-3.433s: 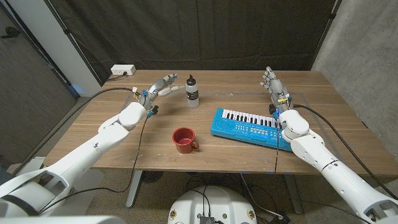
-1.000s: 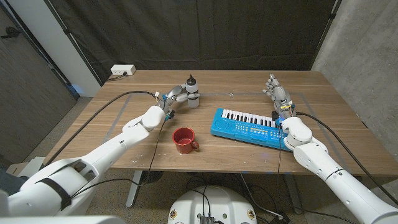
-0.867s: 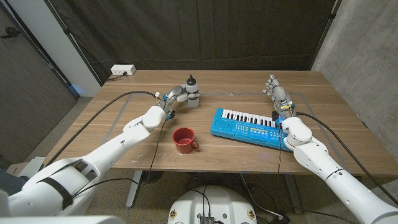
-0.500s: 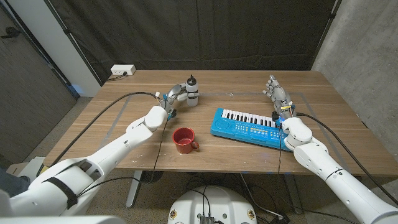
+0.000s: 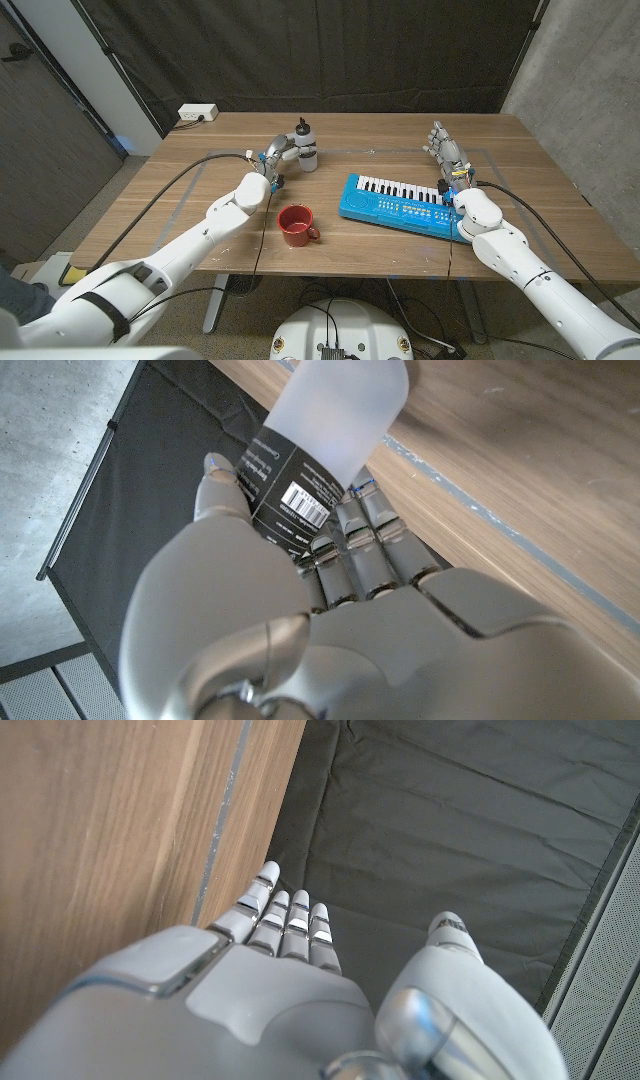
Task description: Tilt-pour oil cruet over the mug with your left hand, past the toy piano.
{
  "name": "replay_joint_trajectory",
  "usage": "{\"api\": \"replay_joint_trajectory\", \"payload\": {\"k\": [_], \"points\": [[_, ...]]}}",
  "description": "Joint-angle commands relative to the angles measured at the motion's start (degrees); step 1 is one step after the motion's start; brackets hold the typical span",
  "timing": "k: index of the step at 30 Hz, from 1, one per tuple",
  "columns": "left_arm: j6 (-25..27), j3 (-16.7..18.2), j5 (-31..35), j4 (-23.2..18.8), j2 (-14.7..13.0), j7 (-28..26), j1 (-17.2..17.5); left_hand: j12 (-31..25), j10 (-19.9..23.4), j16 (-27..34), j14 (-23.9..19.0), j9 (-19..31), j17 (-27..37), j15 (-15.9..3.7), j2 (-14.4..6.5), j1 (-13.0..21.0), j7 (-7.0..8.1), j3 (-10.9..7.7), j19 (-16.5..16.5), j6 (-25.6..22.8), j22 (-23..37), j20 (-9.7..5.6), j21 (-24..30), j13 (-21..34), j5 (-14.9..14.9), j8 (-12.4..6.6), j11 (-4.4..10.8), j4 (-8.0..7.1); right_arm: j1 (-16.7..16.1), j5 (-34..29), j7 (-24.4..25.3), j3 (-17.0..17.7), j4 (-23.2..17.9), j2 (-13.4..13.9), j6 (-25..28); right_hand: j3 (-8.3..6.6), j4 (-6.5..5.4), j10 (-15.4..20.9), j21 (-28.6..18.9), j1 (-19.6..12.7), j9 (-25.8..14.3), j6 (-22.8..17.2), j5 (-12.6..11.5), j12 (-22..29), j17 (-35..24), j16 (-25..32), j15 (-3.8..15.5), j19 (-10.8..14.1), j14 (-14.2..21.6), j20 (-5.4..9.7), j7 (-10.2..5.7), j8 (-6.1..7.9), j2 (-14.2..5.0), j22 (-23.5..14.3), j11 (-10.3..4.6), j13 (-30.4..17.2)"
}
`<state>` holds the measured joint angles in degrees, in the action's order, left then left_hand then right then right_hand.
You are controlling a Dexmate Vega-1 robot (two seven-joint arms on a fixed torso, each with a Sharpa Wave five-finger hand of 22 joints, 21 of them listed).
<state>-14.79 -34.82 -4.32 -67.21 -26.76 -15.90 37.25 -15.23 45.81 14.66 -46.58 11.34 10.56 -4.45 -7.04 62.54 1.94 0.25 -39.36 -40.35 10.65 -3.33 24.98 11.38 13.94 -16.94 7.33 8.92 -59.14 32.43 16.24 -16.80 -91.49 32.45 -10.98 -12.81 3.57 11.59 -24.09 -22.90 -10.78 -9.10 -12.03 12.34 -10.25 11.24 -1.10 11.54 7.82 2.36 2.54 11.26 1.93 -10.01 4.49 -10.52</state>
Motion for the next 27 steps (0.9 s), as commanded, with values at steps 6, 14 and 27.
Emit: {"api": "replay_joint_trajectory", "payload": {"k": [6,14,27], "points": [[6.3,4.2,-2.9,-14.0,-5.0,-0.4,5.0,0.5,0.4,-0.4,-1.2,0.2,0.2,-4.78,-4.4,4.4,-0.92,-5.33,-0.2,-0.8,0.1,-0.11,0.0,0.2,-0.8,0.32,-0.93,-4.76,-0.7,0.3,-0.8,1.3,-0.5,1.3,-1.4,-0.02,0.15,-0.1,0.5,-0.6,-0.2,-0.1,0.0,0.1,-0.3,0.2,0.0,0.4,0.2,1.44,-0.13,0.1,-0.37,-0.1,-0.09,-0.3],[11.4,5.5,-0.2,-21.6,-9.3,-1.2,6.6,1.9,-1.1,-2.4,2.1,0.2,0.2,-3.5,-3.6,3.8,-1.38,-6.43,2.6,0.5,0.0,0.37,-1.1,0.2,-1.9,1.6,-1.23,-5.92,-2.1,1.2,-1.6,2.9,-0.7,1.8,-3.3,0.07,0.17,0.0,0.7,-0.5,-0.2,0.1,0.0,0.2,-0.3,0.2,-0.06,0.5,0.3,1.38,-0.12,0.04,-0.42,-0.1,0.04,-0.3],[7.4,8.7,-2.4,-23.7,-14.2,2.9,9.7,2.7,-1.9,-3.0,2.9,0.2,0.2,-3.21,-3.0,3.4,-1.3,-6.79,3.5,1.3,0.0,0.14,-1.6,0.3,-2.4,2.38,-1.42,-6.43,-8.4,-2.6,6.6,3.4,-10.0,1.5,-1.1,0.14,0.19,-0.1,0.9,-0.6,-0.2,0.1,0.1,0.1,-0.4,0.2,-0.03,0.7,0.5,1.31,0.11,0.03,-0.64,-0.1,0.03,-0.3]]}}
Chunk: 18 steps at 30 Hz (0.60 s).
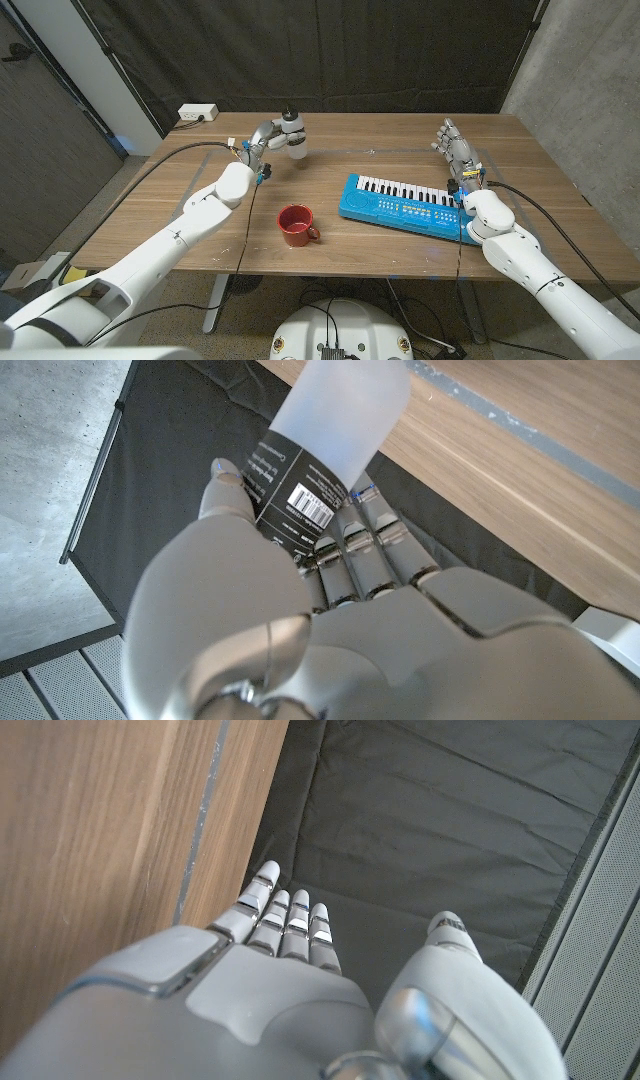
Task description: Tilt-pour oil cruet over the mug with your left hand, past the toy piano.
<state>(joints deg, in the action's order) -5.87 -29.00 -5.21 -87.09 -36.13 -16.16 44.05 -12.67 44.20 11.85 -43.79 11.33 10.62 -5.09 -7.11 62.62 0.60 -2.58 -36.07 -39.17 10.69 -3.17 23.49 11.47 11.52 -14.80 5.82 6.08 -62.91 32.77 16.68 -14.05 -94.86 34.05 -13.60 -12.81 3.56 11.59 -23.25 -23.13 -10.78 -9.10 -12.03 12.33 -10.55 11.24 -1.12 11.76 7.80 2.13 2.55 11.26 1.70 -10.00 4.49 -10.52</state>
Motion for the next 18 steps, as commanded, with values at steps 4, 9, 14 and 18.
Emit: {"api": "replay_joint_trajectory", "payload": {"k": [4,9,14,18], "points": [[-1.7,4.2,-2.3,-4.9,-6.9,3.9,5.0,0.2,-0.4,-0.3,0.4,0.2,0.1,-2.49,-2.7,3.2,-0.01,-3.96,0.6,0.3,-0.1,0.08,-0.3,0.2,-0.1,0.47,-0.07,-3.72,-6.0,-4.3,7.8,0.2,-8.2,-0.7,1.7,0.2,0.24,0.0,0.1,-0.3,-0.2,0.1,0.1,0.2,-0.1,0.2,0.02,0.6,0.6,1.51,0.12,0.03,-0.41,-0.1,0.0,-0.3],[-2.4,6.2,-3.5,-6.6,-9.2,4.4,7.9,0.4,-0.6,-0.4,0.6,0.2,0.1,-2.35,-2.5,3.0,0.1,-3.97,0.7,0.5,-0.1,0.11,-0.4,0.2,-0.3,0.65,0.14,-3.88,-6.9,-5.8,9.3,-0.6,-9.4,-1.8,1.8,0.22,0.27,0.1,0.2,-0.4,-0.2,0.0,0.1,0.2,-0.1,0.3,0.06,0.7,0.7,1.49,0.15,0.05,-0.49,-0.2,-0.1,-0.3],[-3.9,7.7,-3.5,-7.2,-10.5,3.7,10.3,0.5,-0.7,-0.5,0.9,0.2,0.1,-2.41,-2.3,2.8,0.25,-3.98,0.9,0.4,-0.1,0.08,-0.5,0.2,-0.4,0.77,0.15,-4.03,-6.8,-7.2,9.9,-1.5,-9.8,-2.7,1.8,0.24,0.32,0.1,0.3,-0.4,-0.2,-0.1,0.2,0.2,-0.1,0.3,0.11,0.8,0.9,1.5,0.17,0.08,-0.52,-0.2,-0.01,-0.3],[-5.9,8.5,-1.6,-6.8,-11.0,2.0,11.4,0.5,-0.7,-0.5,0.8,0.2,0.1,-2.53,-2.2,2.7,0.44,-3.98,0.8,0.3,-0.1,0.03,-0.5,0.2,-0.5,0.81,0.22,-4.11,-6.5,-8.2,10.3,-2.2,-10.1,-3.3,2.1,0.29,0.37,0.3,0.4,-0.4,-0.2,-0.2,0.2,0.2,-0.1,0.3,0.16,0.9,1.0,1.49,0.2,0.11,-0.5,-0.2,-0.07,-0.3]]}}
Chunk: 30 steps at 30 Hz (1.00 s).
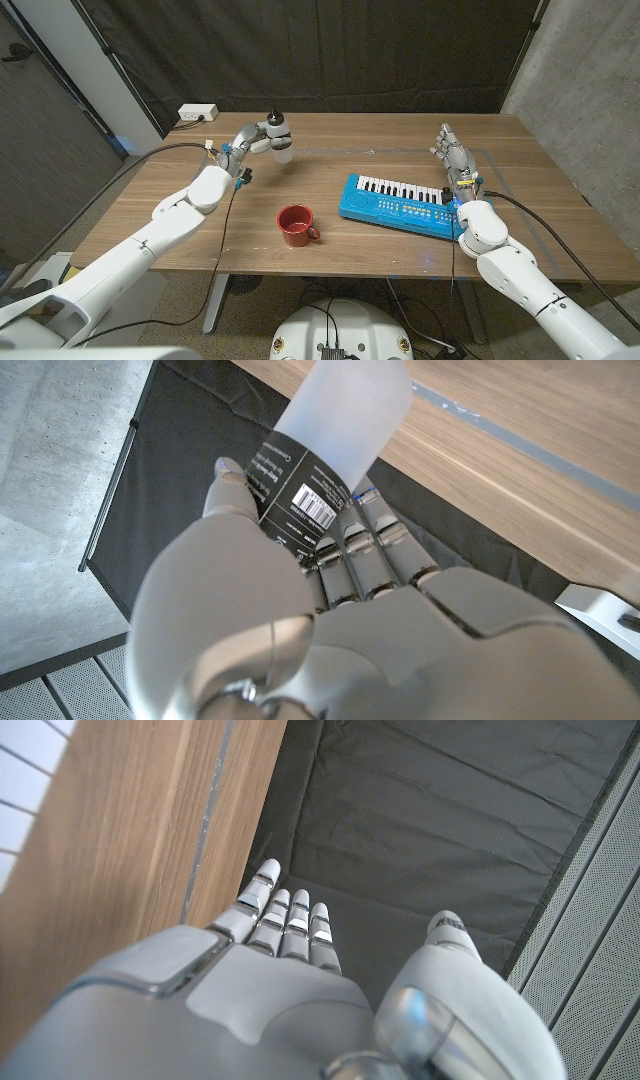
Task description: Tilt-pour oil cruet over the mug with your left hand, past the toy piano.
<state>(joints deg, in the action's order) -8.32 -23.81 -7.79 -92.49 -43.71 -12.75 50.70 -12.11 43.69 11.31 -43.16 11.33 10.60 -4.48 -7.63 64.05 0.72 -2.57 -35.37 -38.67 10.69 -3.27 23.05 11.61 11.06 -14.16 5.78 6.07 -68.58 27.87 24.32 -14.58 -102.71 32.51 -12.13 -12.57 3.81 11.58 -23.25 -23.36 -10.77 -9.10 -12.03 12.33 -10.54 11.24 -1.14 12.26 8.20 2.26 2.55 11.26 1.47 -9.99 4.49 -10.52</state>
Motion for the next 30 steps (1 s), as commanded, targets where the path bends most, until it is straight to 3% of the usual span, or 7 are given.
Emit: {"api": "replay_joint_trajectory", "payload": {"k": [1,11,20,30], "points": [[-3.8,3.4,1.2,-1.2,-3.6,-1.5,4.9,0.0,-0.2,0.0,0.3,0.3,0.1,-3.16,-1.7,1.2,0.31,-3.98,0.1,-0.2,-0.1,0.09,0.0,0.1,0.0,0.18,0.34,-4.11,-0.9,-3.6,2.8,-1.8,-2.4,-1.9,0.6,0.06,0.13,0.3,0.4,-0.2,-0.2,-0.2,0.2,0.3,-0.1,0.3,0.19,0.5,0.6,1.4,0.17,0.1,-0.28,-0.2,-0.07,-0.3],[-7.5,4.1,7.0,-0.4,-5.0,-3.4,5.5,0.2,-0.4,-0.1,0.7,0.3,0.1,-3.27,-1.2,1.0,0.45,-3.98,0.3,0.0,-0.1,0.04,-0.2,0.1,-0.1,0.46,0.77,-4.16,-1.7,-5.3,3.9,-2.0,-3.2,-2.7,0.3,0.16,0.19,0.5,0.6,-0.2,-0.2,-0.4,0.2,0.3,-0.1,0.3,0.26,0.7,0.8,1.38,0.2,0.18,-0.32,-0.2,-0.13,-0.3],[-9.0,5.4,12.0,-1.3,-6.1,-6.2,6.7,0.2,-0.1,-0.2,0.8,0.3,0.1,-3.37,-1.1,1.0,0.81,-4.03,0.5,-0.2,-0.1,-0.1,-0.4,0.1,-0.2,0.57,0.92,-4.16,-3.4,-5.6,2.5,-0.4,-5.5,-1.1,-0.9,0.44,0.2,1.4,0.5,0.0,-0.2,-0.9,0.3,0.6,-0.1,0.5,0.44,1.8,1.8,1.63,0.18,0.32,-0.1,-0.2,-0.28,-0.3],[-8.5,8.9,18.6,-6.1,-9.7,-10.0,10.9,0.3,-0.2,-0.1,0.8,0.2,0.1,-3.4,-0.8,0.9,0.94,-4.03,0.6,-0.3,-0.1,-0.27,-0.6,0.1,-0.3,0.7,0.88,-4.2,-3.9,-6.5,2.4,-0.1,-6.7,-1.1,-0.5,0.55,0.22,1.8,0.6,0.1,-0.2,-1.2,0.3,0.7,-0.1,0.5,0.62,2.3,2.2,1.6,0.3,0.39,-0.04,-0.2,-0.19,-0.3]]}}
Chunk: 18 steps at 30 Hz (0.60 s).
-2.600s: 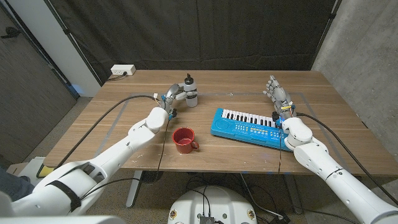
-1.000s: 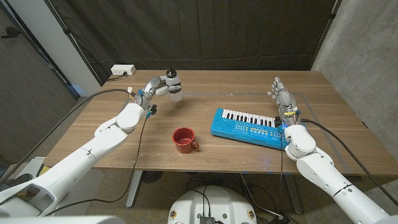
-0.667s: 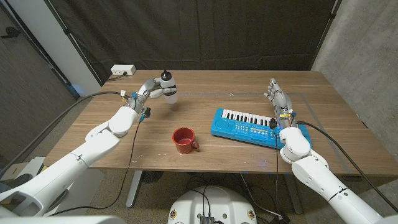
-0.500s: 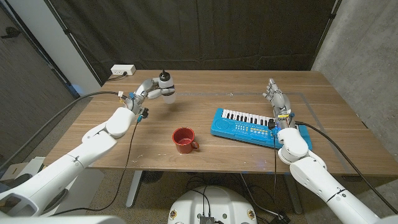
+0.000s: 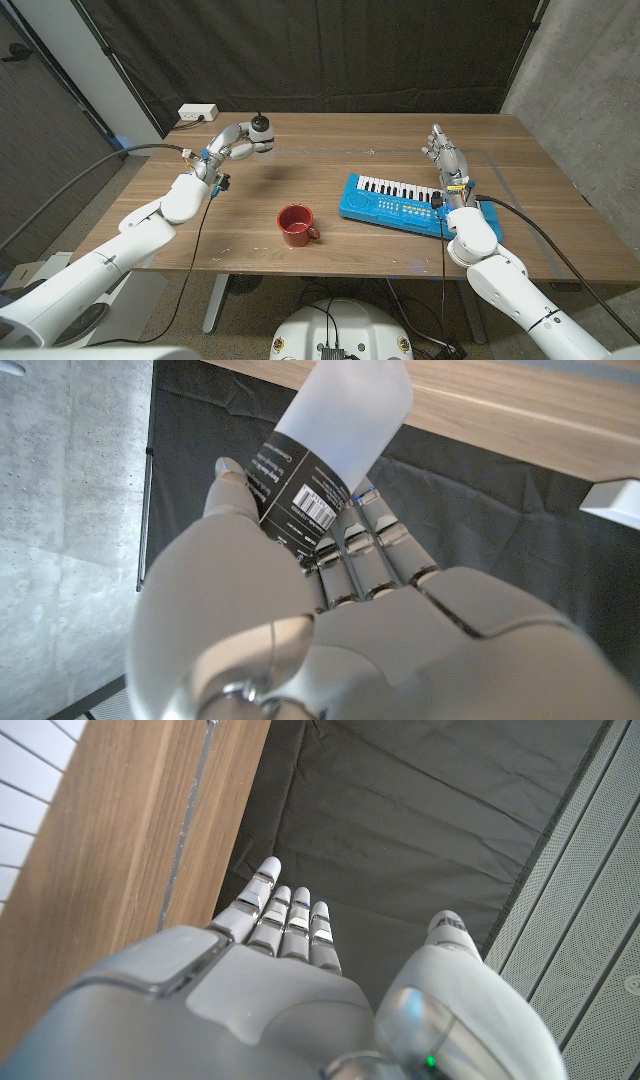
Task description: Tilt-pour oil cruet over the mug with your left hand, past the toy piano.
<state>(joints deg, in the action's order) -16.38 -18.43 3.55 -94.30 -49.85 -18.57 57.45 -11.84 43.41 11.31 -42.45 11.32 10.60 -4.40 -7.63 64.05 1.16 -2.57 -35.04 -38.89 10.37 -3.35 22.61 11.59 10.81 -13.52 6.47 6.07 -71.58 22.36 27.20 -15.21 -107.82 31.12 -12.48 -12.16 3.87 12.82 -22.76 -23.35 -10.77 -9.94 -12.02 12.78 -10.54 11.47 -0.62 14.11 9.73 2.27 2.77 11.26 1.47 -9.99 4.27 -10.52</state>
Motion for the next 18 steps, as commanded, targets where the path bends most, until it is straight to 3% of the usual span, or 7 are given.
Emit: {"api": "replay_joint_trajectory", "payload": {"k": [1,9,18], "points": [[-0.4,3.6,7.4,-4.3,-3.4,-4.1,4.2,0.0,0.1,-0.1,0.1,0.3,0.1,-3.54,-0.8,0.9,0.65,-4.04,0.3,-0.2,0.2,-0.17,-0.1,0.2,0.0,0.05,0.32,-4.2,-0.9,-1.0,-0.5,0.5,-1.6,0.2,-0.1,0.15,0.15,0.6,0.1,0.1,-0.2,-0.3,0.3,0.3,-0.1,0.3,0.1,0.5,0.6,1.59,0.05,0.38,-0.05,-0.2,-0.01,-0.3],[0.3,6.4,12.7,-7.6,-5.7,-6.2,7.2,0.1,0.1,-0.1,0.1,0.3,0.0,-3.67,-0.6,0.7,0.68,-3.99,0.4,-0.3,0.2,-0.33,-0.2,0.2,-0.1,0.14,0.65,-4.25,-1.0,-1.1,-1.1,0.4,-1.6,0.0,-0.4,0.16,0.19,0.6,0.2,0.1,-0.2,-0.3,0.3,0.2,-0.1,0.3,0.16,0.7,0.8,1.58,0.09,0.34,-0.11,-0.2,-0.05,-0.3],[1.3,6.8,18.7,-9.4,-6.3,-7.6,8.0,0.0,0.4,-0.1,0.0,0.2,0.0,-4.04,-0.3,0.5,1.05,-3.9,0.5,-0.7,0.2,-0.57,-0.4,0.2,-0.1,0.14,0.83,-4.31,-1.0,-0.4,-2.0,0.4,-1.5,0.1,-0.2,0.17,0.21,0.7,0.4,0.1,-0.2,-0.3,0.3,0.2,-0.1,0.2,0.12,0.8,0.9,1.6,0.07,0.31,-0.18,-0.2,-0.1,-0.3]]}}
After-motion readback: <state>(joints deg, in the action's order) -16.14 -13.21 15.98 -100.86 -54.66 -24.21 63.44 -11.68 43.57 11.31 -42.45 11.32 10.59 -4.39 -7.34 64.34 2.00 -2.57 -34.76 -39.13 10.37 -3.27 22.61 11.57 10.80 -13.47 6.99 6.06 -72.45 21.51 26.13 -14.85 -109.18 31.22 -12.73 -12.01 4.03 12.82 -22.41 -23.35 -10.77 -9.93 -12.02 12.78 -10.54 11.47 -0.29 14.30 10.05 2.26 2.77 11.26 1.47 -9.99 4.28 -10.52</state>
